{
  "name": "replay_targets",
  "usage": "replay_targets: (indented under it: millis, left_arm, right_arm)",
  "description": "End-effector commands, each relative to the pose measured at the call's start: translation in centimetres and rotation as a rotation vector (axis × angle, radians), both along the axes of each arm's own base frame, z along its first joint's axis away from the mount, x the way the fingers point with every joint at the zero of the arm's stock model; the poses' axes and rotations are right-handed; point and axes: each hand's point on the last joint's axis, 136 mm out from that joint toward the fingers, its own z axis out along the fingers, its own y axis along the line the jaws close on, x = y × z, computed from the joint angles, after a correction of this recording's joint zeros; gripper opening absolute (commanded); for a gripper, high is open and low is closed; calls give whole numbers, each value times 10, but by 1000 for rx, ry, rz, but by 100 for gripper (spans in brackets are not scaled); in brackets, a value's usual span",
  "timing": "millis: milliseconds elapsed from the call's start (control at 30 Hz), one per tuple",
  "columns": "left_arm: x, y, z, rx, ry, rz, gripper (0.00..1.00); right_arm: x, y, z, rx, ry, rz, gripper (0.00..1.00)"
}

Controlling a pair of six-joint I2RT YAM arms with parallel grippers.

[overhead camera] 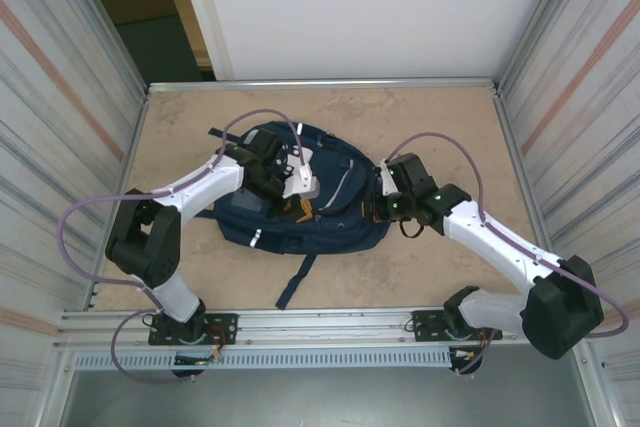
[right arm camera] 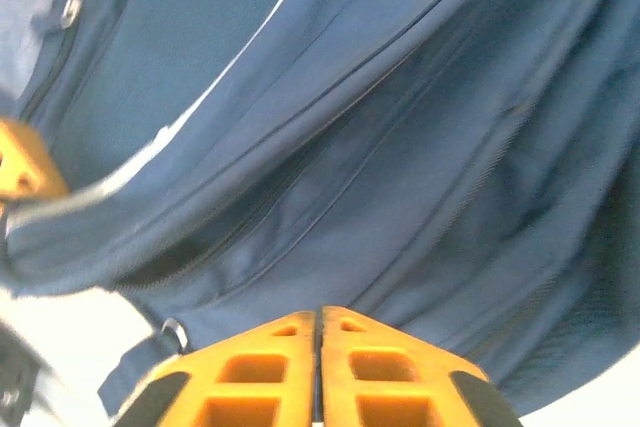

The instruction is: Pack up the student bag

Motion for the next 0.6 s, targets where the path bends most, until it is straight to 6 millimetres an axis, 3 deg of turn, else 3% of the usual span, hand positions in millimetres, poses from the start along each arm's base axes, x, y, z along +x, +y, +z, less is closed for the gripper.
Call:
replay_targets:
  millis: [0, 33, 200, 267, 400, 567]
  left_arm:
    - [-2, -7, 30, -38, 147, 63, 0]
    - [-2, -8, 30, -23, 205, 95, 0]
    - [-12, -12, 29, -19, 419, 213, 3]
    - [-13, -15, 32, -33, 496, 264, 4]
    - [-12, -19, 37, -27, 627, 356, 6]
    - [-10, -30, 43, -35, 783, 400, 5]
  right_arm:
    - [-29, 32, 19, 38, -90, 185, 24]
    - [-32, 35, 24, 14, -148, 186, 32]
    - [-32, 49, 44, -31, -374, 134, 48]
    - [-26, 50, 46, -93, -436, 93, 61]
    - [-19, 64, 44, -181, -481, 73, 59]
    - [-13, 77, 35, -308, -457, -16, 44]
